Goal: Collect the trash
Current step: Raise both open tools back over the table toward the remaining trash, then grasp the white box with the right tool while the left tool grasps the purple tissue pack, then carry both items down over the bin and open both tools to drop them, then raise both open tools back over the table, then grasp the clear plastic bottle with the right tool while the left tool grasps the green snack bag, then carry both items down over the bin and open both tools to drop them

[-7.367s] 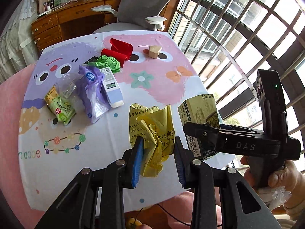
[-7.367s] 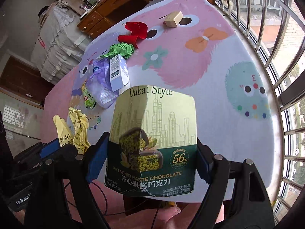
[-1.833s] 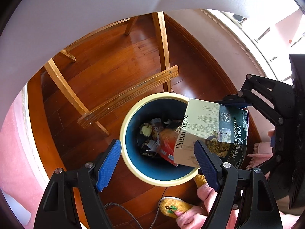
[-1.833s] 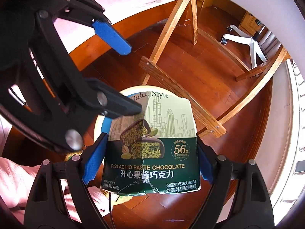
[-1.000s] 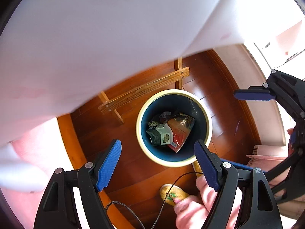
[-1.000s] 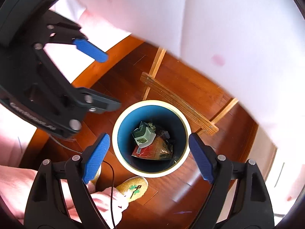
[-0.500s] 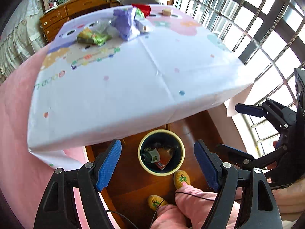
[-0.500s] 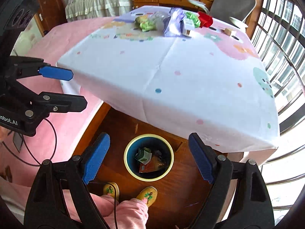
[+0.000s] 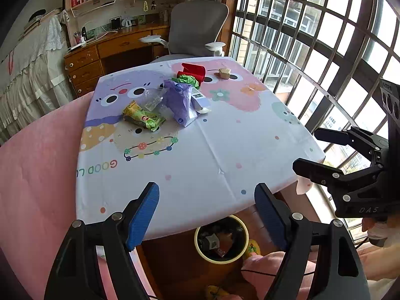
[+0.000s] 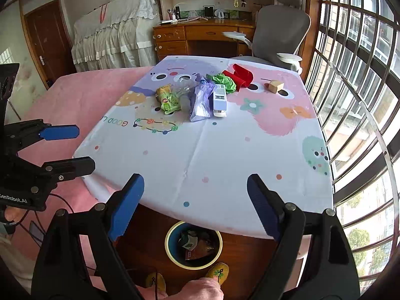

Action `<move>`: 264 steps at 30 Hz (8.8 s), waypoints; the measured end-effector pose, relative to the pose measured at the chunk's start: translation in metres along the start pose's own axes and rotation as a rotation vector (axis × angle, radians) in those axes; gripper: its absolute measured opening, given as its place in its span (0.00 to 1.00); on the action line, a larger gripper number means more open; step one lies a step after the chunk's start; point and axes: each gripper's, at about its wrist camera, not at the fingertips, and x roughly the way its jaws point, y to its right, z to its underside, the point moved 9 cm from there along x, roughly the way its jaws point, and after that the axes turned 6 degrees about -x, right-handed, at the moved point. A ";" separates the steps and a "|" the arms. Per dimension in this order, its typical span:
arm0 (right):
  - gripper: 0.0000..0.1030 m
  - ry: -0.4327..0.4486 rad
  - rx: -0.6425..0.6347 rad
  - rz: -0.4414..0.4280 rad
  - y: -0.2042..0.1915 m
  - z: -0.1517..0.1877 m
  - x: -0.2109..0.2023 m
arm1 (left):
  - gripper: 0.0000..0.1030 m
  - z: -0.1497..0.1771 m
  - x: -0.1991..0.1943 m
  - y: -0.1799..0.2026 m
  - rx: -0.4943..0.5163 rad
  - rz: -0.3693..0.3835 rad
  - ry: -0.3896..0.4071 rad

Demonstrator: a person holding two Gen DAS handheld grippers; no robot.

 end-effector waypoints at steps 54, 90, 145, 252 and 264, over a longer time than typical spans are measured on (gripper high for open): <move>0.34 -0.405 -0.042 -0.265 0.074 -0.130 0.358 | 0.13 -0.125 0.195 -0.007 -0.446 -0.230 -0.122; 0.30 -0.478 0.082 -0.081 -0.114 0.182 0.086 | 0.13 0.198 0.023 0.019 -0.121 0.107 -0.195; 0.59 -0.556 0.200 -0.176 -0.036 0.267 0.153 | 0.84 0.196 0.143 -0.010 -0.282 -0.092 -0.235; 0.46 -0.209 0.218 -0.226 -0.003 0.069 0.072 | 0.08 -0.008 0.052 0.020 -0.233 -0.119 -0.041; 0.46 -0.293 0.358 -0.223 0.009 0.195 0.050 | 0.08 0.093 0.069 0.095 -0.062 -0.148 -0.168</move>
